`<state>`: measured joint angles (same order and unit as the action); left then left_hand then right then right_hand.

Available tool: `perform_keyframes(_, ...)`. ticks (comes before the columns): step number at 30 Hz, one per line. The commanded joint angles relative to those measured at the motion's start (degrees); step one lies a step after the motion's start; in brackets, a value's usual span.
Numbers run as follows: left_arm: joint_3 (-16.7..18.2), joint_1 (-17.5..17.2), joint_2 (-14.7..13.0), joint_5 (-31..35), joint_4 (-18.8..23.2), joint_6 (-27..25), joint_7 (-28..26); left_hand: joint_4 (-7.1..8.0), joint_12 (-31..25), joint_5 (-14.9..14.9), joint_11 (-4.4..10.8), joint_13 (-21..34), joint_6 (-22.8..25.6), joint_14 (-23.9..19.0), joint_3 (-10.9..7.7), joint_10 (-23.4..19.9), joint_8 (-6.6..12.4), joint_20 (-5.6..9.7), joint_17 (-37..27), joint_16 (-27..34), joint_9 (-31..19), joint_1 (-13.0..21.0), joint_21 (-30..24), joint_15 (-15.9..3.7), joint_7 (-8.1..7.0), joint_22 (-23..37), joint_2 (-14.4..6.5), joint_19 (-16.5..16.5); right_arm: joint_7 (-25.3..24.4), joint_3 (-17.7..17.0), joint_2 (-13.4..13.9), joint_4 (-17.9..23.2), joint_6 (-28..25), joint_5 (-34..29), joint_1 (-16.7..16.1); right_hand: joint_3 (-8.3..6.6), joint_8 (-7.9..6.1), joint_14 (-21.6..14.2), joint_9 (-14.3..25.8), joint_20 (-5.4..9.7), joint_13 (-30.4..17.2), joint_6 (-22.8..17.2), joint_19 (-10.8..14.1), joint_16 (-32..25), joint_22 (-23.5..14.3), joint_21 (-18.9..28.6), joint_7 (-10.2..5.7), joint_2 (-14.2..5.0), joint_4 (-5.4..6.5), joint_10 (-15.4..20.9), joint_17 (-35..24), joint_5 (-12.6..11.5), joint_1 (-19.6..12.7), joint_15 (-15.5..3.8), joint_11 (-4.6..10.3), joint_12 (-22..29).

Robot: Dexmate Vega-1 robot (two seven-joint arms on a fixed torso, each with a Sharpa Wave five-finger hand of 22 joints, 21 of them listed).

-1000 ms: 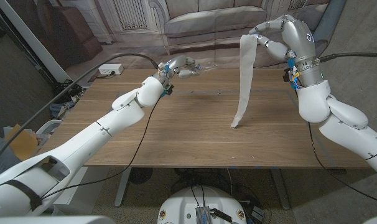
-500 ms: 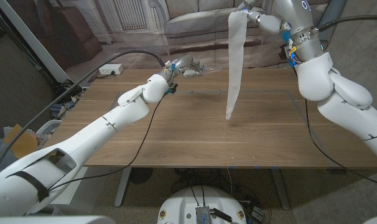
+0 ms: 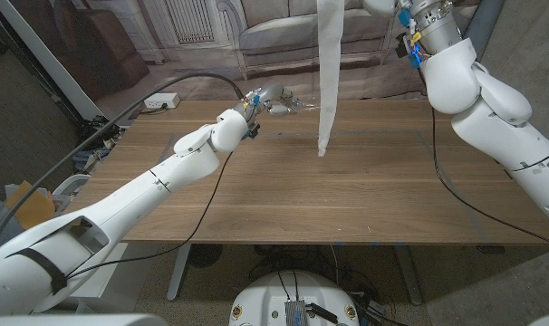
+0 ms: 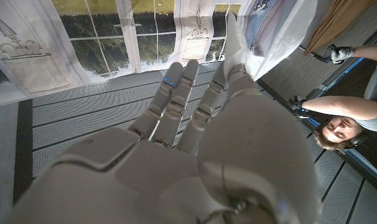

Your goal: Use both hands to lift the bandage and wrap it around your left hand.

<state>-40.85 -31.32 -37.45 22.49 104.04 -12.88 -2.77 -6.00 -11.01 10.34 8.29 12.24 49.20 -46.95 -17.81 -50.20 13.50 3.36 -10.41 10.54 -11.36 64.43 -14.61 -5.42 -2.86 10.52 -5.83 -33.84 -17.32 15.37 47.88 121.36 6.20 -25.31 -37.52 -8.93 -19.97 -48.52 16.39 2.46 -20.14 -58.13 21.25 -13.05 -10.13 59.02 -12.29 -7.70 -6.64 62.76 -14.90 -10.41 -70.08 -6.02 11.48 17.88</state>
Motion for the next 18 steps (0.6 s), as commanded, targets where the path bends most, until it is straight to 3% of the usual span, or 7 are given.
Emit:
perform_keyframes(1,-1.1,-1.3,-0.6,-0.1,0.6,-1.0,0.4,-0.17,0.0,0.1,0.18,0.1,-0.3,0.2,-0.51,0.1,-0.21,3.07,-0.1,0.1,-0.1,0.0,0.2,-4.82,-0.06,0.3,0.1,0.1,4.2,2.8,-2.1,-2.0,-1.7,0.3,7.2,0.1,0.23,0.0,0.2,8.58,-0.2,-0.3,0.4,0.0,-0.1,-0.1,0.03,0.1,-0.28,0.5,-0.1,0.0,0.5,-7.2,0.17,-0.2)
perform_keyframes(18,-5.3,1.3,4.4,-1.2,-9.1,3.4,0.2,-0.28,-0.1,0.1,0.16,0.0,-0.2,0.3,-0.7,0.2,-0.3,3.12,-0.1,0.2,-0.1,0.0,0.3,-4.85,-0.28,0.4,0.1,0.2,5.5,3.4,-3.8,-0.6,-2.7,1.5,8.9,0.16,0.47,-0.1,0.2,8.59,-0.4,-0.4,0.6,0.0,-0.1,-0.5,0.03,0.01,-0.18,0.7,-0.2,0.0,0.6,-7.21,0.11,-0.4)
